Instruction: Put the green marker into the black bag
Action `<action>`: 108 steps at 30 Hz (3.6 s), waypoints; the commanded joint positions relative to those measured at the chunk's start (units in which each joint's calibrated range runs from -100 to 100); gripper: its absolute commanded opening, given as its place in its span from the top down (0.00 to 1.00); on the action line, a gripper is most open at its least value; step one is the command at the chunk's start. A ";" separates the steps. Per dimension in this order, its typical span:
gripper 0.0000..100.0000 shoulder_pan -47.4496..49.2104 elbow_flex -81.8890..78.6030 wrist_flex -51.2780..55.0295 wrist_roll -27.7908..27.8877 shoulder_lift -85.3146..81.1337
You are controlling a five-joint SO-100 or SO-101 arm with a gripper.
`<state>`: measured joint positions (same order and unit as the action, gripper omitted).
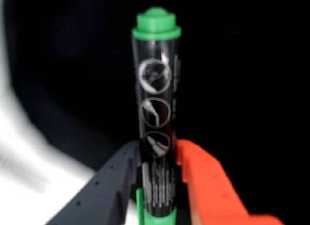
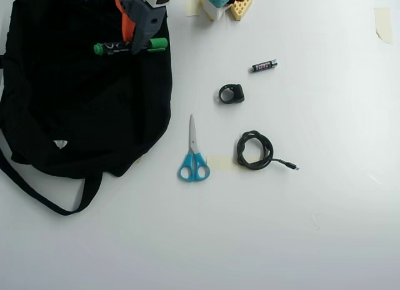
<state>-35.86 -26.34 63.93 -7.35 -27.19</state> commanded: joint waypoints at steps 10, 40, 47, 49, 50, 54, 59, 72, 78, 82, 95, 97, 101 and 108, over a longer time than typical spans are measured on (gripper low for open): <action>0.98 -19.42 2.71 -18.45 0.27 14.33; 0.90 37.58 15.73 10.74 -4.29 -6.42; 0.98 39.30 7.38 6.70 -4.34 -14.97; 0.98 39.67 3.78 5.75 -4.34 -16.71; 0.98 39.75 2.44 5.75 -4.19 -18.12; 0.98 39.82 -2.50 6.01 -3.66 -23.76; 0.98 42.06 -13.74 5.66 0.01 -35.05; 0.98 43.56 -39.70 3.59 1.90 -61.19; 0.98 43.56 -49.05 4.37 5.10 -71.15; 0.98 43.56 -53.45 4.46 5.10 -72.31; 0.98 43.56 -71.06 4.46 5.10 -72.40; 0.98 43.56 -73.03 4.71 4.68 -72.40; 0.98 43.41 -72.94 8.16 5.10 -72.40; 0.98 43.19 -72.94 8.16 5.10 -72.31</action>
<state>7.27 -97.80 70.55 -2.37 -98.75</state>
